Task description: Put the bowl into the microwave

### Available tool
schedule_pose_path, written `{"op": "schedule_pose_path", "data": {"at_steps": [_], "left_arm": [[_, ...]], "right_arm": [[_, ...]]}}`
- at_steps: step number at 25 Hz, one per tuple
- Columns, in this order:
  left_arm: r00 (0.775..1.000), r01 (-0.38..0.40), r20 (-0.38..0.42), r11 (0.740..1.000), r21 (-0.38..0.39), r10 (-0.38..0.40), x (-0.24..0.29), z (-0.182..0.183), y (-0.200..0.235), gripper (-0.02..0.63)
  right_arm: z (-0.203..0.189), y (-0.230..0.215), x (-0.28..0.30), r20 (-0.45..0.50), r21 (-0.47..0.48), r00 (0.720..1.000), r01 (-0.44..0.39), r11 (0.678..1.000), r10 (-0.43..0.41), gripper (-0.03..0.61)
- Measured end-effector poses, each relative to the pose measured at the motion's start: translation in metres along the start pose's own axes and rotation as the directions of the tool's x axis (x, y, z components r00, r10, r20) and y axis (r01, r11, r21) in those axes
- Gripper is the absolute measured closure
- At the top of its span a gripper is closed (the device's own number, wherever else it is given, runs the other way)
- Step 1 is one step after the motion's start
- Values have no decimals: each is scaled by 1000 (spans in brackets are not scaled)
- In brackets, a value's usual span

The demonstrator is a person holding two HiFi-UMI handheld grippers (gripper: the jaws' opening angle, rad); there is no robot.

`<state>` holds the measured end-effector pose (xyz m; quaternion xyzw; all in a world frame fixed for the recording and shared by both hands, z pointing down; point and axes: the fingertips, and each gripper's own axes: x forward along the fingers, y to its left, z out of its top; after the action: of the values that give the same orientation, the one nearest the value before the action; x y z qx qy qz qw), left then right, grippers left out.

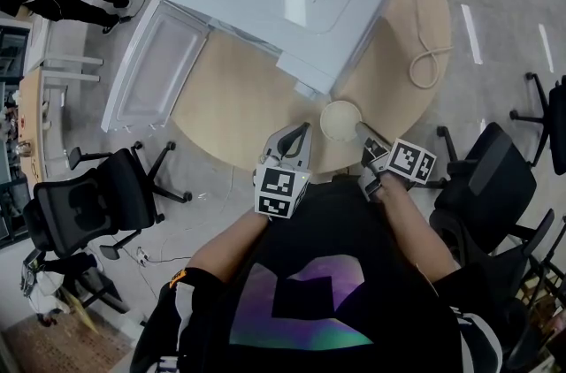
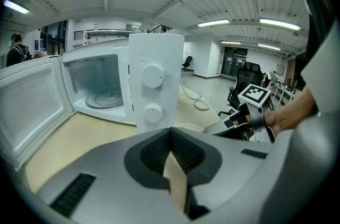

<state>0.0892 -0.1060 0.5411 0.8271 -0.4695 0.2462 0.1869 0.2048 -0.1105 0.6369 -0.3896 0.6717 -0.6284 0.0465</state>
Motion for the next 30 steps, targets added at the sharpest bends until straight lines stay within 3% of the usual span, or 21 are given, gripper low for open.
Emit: {"op": "schedule_pose_path", "data": {"at_steps": [14, 30], "left_arm": [[998, -47, 34, 998, -40, 49, -21, -1, 17, 568], [991, -94, 89, 989, -115, 105, -70, -13, 94, 568]], "right_arm": [[-12, 37, -4, -18, -52, 998, -67, 996, 66, 528], [-57, 108, 33, -26, -75, 995, -98, 992, 97, 528]]}}
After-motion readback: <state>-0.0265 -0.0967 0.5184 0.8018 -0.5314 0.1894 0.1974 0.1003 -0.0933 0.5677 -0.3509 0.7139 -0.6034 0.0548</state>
